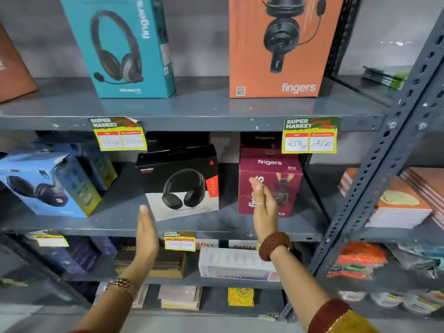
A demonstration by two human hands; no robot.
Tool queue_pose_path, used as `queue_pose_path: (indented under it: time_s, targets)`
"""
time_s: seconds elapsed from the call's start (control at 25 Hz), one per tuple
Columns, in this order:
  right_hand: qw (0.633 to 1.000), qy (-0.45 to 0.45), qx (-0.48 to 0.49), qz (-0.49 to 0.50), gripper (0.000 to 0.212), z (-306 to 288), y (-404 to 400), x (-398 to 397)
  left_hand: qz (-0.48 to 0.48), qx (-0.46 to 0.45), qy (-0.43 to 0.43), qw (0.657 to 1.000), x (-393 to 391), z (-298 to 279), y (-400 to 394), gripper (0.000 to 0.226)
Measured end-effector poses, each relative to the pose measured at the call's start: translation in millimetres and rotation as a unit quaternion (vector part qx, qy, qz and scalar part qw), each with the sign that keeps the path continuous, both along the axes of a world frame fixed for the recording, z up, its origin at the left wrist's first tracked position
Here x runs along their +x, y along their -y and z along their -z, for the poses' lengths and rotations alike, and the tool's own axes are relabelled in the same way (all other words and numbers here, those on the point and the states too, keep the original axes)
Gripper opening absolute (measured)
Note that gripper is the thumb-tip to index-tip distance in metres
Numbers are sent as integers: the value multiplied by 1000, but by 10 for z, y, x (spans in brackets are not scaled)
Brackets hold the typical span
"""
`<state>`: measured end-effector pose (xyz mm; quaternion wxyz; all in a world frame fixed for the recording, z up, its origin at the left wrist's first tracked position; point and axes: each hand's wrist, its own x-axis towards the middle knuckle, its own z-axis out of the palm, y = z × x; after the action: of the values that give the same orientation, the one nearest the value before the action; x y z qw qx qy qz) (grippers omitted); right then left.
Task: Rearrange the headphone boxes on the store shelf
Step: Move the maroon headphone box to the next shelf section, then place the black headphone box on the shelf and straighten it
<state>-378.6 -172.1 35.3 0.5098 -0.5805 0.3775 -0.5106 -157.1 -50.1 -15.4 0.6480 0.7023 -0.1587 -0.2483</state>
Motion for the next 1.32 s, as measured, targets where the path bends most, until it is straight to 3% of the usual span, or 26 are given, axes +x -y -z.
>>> queue_pose_path:
  time_s: [0.16,0.32,0.6,0.8,0.92,1.08,1.32]
  targets:
    - [997,-20,29,-69,40,-17,44,593,27,-22,4,999,482,-183,34,81]
    - [991,-39,111,-65,59,-71,296,1088,97,-35,17,995,765,-307,204,109]
    - [991,-5,122,56,70,129,266,1500,180,-115,3,977,981,-284,356,79]
    - [993,-15,103,50,85,152,98,1599,164,-137,-9,977,1321,-246,465,73]
    - [993,-12,108,55,74,154,91,1619,174,-141,-7,974,1355,-216,473,70]
    - [992,-12,110,57,66,150,74,1631,182,-148,-1,972,1394,-191,452,73]
    - [992,-9,120,46,84,123,17,1631,180,-150,13,972,1388,-199,464,93]
